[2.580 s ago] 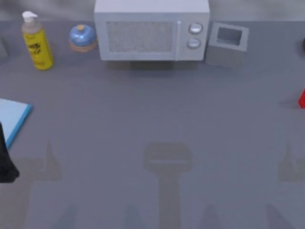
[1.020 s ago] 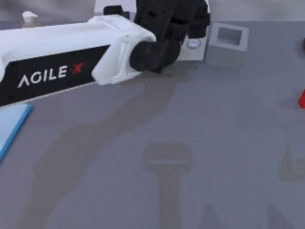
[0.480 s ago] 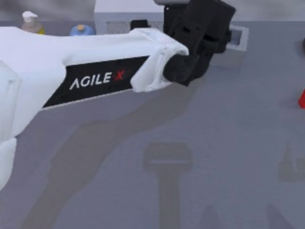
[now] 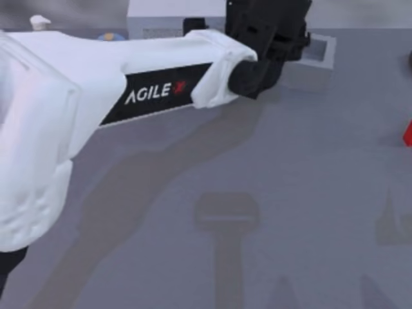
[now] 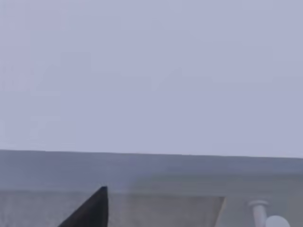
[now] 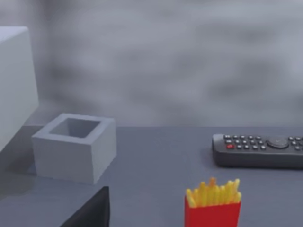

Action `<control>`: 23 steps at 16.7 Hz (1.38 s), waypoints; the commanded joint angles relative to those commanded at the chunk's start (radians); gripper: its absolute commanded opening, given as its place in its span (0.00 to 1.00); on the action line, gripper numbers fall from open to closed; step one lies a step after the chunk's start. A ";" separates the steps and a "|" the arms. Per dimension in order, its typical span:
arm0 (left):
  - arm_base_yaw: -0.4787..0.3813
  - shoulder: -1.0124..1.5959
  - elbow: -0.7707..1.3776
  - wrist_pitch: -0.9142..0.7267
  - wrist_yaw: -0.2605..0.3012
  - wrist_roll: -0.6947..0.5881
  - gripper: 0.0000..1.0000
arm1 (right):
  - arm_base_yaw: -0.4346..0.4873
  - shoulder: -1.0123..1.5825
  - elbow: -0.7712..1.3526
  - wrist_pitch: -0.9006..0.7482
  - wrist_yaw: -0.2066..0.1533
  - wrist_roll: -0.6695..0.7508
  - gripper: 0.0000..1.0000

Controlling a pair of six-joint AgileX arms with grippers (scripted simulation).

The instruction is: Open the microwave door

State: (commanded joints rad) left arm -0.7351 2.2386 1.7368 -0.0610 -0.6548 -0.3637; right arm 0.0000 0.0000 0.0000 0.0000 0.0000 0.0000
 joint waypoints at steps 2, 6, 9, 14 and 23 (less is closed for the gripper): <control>0.024 0.053 0.053 0.010 0.022 0.016 1.00 | 0.000 0.000 0.000 0.000 0.000 0.000 1.00; 0.034 0.072 0.072 0.014 0.030 0.022 1.00 | 0.000 0.000 0.000 0.000 0.000 0.000 1.00; 0.034 0.072 0.072 0.014 0.030 0.022 0.85 | 0.000 0.000 0.000 0.000 0.000 0.000 1.00; 0.034 0.072 0.072 0.014 0.030 0.022 0.47 | 0.000 0.000 0.000 0.000 0.000 0.000 1.00; 0.034 0.072 0.072 0.014 0.030 0.022 0.00 | 0.000 0.000 0.000 0.000 0.000 0.000 1.00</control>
State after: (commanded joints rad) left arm -0.7014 2.3105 1.8084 -0.0474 -0.6250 -0.3413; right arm 0.0000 0.0000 0.0000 0.0000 0.0000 0.0000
